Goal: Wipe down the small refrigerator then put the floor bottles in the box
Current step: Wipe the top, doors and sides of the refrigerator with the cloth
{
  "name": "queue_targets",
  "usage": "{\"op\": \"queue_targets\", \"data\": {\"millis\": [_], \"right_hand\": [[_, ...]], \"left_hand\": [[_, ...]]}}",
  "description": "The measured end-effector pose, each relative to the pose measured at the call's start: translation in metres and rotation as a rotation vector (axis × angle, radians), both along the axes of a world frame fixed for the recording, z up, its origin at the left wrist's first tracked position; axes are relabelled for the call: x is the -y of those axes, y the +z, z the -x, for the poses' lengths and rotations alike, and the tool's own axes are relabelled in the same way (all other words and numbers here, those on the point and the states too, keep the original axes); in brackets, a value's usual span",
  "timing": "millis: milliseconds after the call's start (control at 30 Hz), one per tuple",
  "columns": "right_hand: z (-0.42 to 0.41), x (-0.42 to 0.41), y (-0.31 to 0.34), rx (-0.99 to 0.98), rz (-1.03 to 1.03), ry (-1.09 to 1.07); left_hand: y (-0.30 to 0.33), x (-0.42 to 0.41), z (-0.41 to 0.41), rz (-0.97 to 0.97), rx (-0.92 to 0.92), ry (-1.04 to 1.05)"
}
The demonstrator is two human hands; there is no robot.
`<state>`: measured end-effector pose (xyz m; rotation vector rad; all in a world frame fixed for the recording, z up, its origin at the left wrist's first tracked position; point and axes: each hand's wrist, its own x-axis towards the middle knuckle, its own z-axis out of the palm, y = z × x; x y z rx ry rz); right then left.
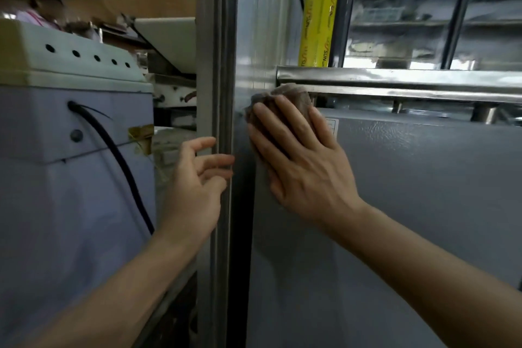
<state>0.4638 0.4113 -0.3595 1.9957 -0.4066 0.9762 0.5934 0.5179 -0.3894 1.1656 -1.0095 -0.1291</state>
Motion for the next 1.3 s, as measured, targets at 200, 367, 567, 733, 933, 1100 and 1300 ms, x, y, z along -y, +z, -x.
{"op": "queue_targets", "data": {"millis": [200, 367, 567, 733, 933, 1100, 1300], "right_hand": [[0.017, -0.006, -0.093, -0.436, 0.059, -0.069], [0.04, -0.004, -0.139, -0.581, 0.047, -0.1], [0.064, 0.015, -0.044, -0.102, 0.104, -0.029], [0.068, 0.02, -0.034, 0.238, 0.007, -0.039], [0.111, 0.016, -0.147, 0.025, -0.102, -0.125], [0.115, 0.015, -0.114, 0.207, -0.12, -0.118], [0.12, 0.034, -0.047, 0.481, -0.133, -0.102]], "left_hand": [[-0.019, -0.002, 0.002, -0.055, 0.058, -0.004], [-0.035, 0.001, 0.006, -0.094, 0.132, 0.039], [-0.031, 0.017, 0.022, -0.112, 0.129, 0.035], [-0.031, 0.032, 0.04, -0.097, 0.164, 0.15], [-0.039, 0.035, 0.047, -0.133, 0.28, 0.248], [-0.046, 0.039, 0.059, -0.173, 0.296, 0.296], [-0.048, 0.045, 0.068, -0.182, 0.268, 0.335]]}}
